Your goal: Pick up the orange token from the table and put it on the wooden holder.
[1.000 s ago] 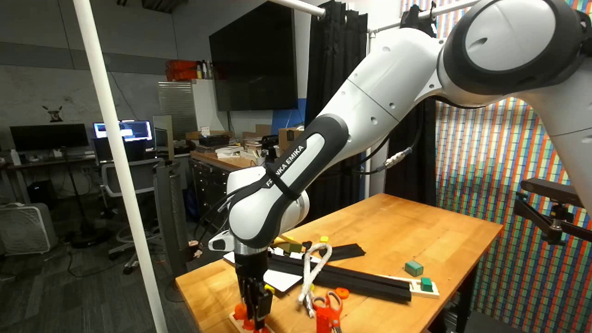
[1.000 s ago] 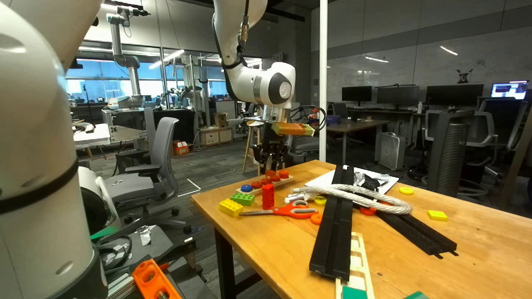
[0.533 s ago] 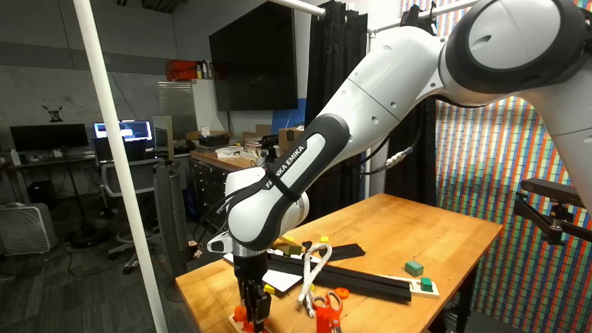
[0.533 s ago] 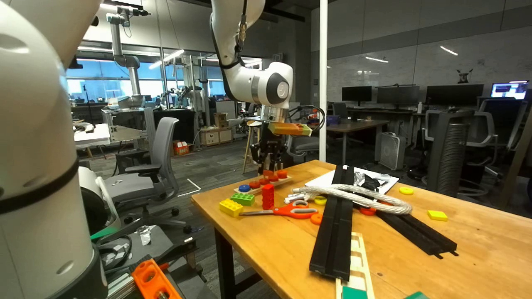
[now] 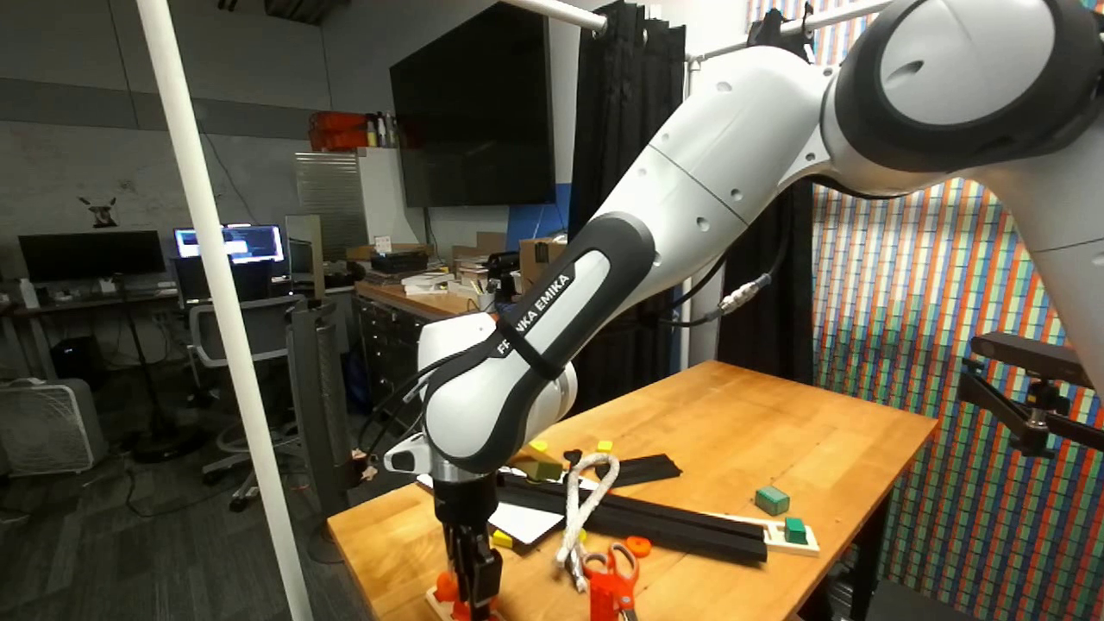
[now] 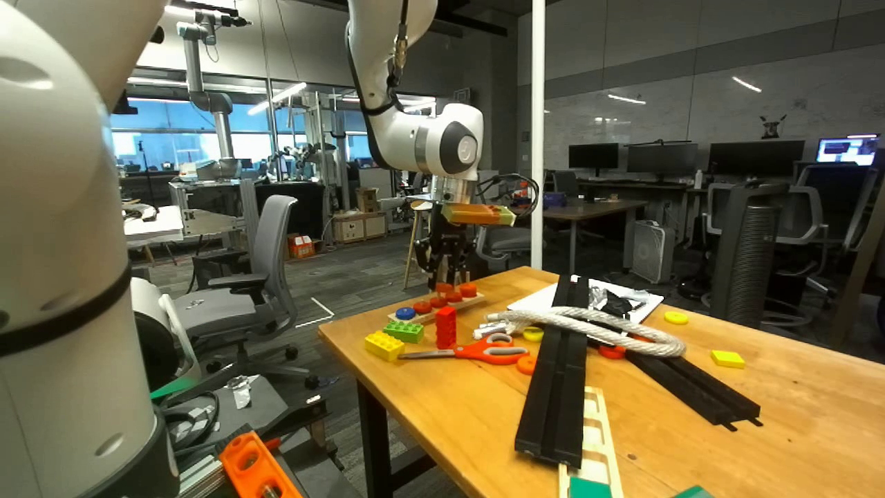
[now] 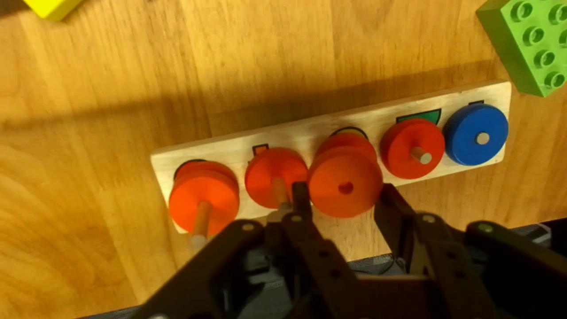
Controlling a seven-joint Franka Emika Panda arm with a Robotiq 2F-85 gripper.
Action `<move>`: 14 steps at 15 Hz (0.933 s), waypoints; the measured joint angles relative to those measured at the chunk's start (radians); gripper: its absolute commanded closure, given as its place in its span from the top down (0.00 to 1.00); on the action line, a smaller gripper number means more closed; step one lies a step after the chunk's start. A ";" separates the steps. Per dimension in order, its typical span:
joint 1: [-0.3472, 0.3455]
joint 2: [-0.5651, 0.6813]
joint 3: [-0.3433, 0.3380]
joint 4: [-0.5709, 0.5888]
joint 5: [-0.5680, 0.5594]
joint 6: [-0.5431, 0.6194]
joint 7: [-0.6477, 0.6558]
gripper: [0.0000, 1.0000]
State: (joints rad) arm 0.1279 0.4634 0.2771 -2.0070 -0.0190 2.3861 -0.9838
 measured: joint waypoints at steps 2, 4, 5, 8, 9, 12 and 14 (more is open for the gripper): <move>0.003 -0.002 0.000 -0.004 -0.001 0.004 0.008 0.23; 0.007 -0.005 0.000 -0.009 -0.004 0.010 0.018 0.23; 0.009 -0.008 0.000 -0.014 -0.006 0.016 0.023 0.23; 0.017 -0.017 0.000 -0.030 -0.014 0.024 0.039 0.23; 0.020 -0.022 0.000 -0.038 -0.015 0.031 0.046 0.23; 0.026 -0.037 0.000 -0.062 -0.017 0.050 0.064 0.23; 0.028 -0.047 0.000 -0.079 -0.017 0.060 0.077 0.23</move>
State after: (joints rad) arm 0.1563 0.4164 0.2772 -2.0861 -0.0364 2.4457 -0.9065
